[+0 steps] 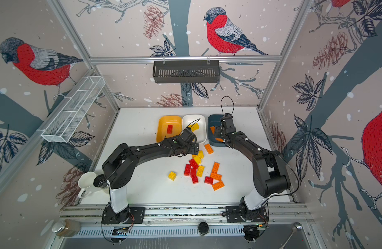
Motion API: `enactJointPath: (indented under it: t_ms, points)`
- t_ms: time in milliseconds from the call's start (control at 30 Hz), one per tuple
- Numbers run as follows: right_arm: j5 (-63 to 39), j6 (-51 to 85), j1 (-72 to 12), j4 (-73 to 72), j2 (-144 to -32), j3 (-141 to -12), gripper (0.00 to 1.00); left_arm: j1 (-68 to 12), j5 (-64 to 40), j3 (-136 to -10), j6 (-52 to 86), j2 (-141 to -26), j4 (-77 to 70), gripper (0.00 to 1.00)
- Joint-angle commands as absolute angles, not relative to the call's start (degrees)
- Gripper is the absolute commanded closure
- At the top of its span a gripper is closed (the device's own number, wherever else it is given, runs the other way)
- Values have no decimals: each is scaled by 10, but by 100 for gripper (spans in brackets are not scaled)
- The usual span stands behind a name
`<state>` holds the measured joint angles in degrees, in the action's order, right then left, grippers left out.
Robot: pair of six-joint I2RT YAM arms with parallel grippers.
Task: Sort the legos into containers by color
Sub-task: Place the lego in the container, then pick up the lego from the center of the table.
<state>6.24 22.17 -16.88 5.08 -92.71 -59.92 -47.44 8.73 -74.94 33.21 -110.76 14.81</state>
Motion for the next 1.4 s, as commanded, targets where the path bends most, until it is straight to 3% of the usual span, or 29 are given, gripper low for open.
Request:
enactJointPath:
  t_ms: [0, 100, 167, 433, 900, 1100, 1367]
  points:
    - [73, 206, -177, 48, -926, -617, 15, -476, 84, -753, 345, -1118, 126, 4]
    - [73, 211, -181, 44, -909, -608, 10, -475, 77, -756, 347, -1128, 116, 4]
    - [74, 217, -180, 42, -894, -596, 1, -475, 69, -761, 347, -1136, 113, 4]
    - [73, 232, -180, 36, -848, -548, 1, -477, 93, -774, 351, -1162, 126, 4]
    - [74, 232, -181, 38, -822, -536, 1, -488, 99, -792, 341, -1203, 129, 18]
    - [76, 233, -181, 32, -813, -528, 1, -492, 102, -790, 338, -1199, 136, 26]
    - [82, 236, -181, 27, -809, -521, 1, -496, 91, -767, 337, -1173, 141, 43]
